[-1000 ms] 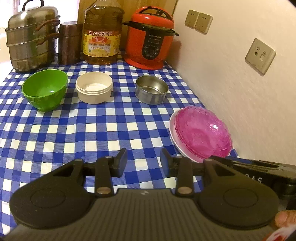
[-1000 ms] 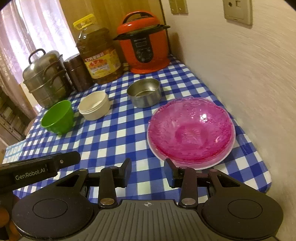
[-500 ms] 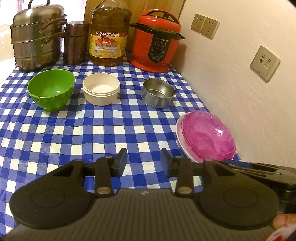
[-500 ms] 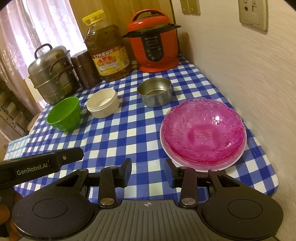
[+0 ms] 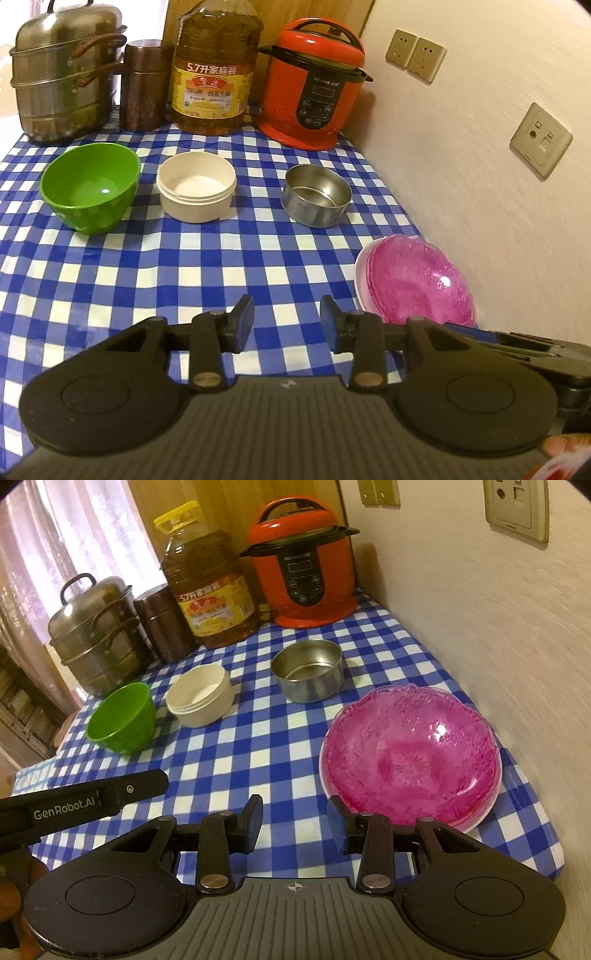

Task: Organize plates and bowls
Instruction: 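Move the right gripper to the rim of the cream-white bowl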

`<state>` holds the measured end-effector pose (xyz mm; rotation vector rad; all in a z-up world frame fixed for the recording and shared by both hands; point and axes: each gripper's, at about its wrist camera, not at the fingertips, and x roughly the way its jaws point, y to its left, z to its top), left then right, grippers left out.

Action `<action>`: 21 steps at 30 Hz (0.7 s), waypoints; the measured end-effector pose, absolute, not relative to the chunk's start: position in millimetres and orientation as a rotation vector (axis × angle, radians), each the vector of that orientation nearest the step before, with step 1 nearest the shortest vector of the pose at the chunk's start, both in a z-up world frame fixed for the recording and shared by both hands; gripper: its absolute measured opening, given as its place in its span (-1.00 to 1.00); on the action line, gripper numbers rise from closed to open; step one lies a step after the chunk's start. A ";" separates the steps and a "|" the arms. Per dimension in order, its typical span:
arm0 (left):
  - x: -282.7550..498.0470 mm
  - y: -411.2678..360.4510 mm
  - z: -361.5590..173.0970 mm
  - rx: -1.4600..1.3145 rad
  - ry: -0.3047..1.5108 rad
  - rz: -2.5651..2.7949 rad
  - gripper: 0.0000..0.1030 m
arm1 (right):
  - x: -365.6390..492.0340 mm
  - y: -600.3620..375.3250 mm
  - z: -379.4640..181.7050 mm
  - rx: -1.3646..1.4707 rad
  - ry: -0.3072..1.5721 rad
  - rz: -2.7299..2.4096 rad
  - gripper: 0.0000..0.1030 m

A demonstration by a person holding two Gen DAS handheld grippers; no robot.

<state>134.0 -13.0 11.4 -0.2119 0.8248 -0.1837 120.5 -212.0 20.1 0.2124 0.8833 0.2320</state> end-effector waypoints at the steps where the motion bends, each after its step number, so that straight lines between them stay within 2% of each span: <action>1: 137.3 -13.6 10.9 -0.212 0.826 -0.185 -0.32 | 123.4 -213.7 19.8 0.216 0.882 0.229 -0.24; 21: 223.7 -28.9 -2.4 -0.224 0.819 -0.189 -0.32 | 200.0 -243.8 15.6 0.254 0.860 0.192 -0.24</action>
